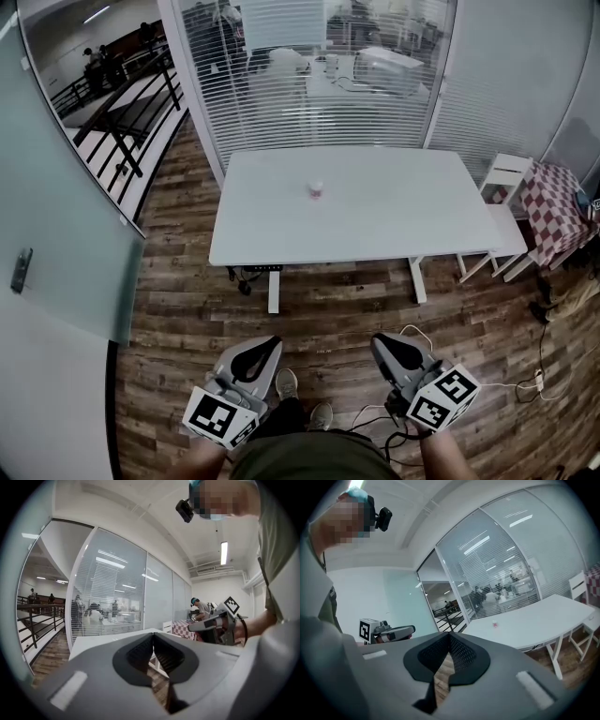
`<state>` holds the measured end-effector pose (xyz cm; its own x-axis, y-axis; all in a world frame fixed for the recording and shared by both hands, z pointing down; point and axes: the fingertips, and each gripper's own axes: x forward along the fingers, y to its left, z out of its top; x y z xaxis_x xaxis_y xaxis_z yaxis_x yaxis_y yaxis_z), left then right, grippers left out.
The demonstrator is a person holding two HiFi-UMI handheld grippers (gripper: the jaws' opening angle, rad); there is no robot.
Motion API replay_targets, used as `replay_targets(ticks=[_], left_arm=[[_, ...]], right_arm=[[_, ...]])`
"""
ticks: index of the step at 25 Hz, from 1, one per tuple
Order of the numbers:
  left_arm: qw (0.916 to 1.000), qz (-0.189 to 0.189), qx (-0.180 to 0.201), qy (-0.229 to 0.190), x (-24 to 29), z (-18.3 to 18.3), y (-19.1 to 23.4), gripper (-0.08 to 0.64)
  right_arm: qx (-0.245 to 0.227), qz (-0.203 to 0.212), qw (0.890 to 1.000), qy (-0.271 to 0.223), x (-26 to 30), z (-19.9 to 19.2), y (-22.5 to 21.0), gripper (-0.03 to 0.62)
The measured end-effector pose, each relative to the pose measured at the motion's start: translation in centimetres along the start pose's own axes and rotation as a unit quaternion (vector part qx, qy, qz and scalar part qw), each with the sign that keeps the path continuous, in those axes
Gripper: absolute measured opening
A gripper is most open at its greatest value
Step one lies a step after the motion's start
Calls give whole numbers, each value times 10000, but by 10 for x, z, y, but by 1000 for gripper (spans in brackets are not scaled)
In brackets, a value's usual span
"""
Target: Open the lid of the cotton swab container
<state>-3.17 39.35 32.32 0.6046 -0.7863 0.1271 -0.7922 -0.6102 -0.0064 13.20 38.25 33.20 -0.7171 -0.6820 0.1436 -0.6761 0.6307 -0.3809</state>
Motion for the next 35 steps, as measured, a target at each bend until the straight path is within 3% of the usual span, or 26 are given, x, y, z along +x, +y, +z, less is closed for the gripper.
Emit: replay_targets(ticks=[10,20,35], left_arm=[[9999,77,-79,19,27,-8,34,8],[9998,-93,-127,79,79,-12,78,8],[9985,-423,-297,153,151,-17,192,8]], right_arm=[[-18,-11,10000,73,30,6,-24,9],[71,-103,9998,148,80,16,-60,9],[122,-335,9992,187,202,49,-98,9]])
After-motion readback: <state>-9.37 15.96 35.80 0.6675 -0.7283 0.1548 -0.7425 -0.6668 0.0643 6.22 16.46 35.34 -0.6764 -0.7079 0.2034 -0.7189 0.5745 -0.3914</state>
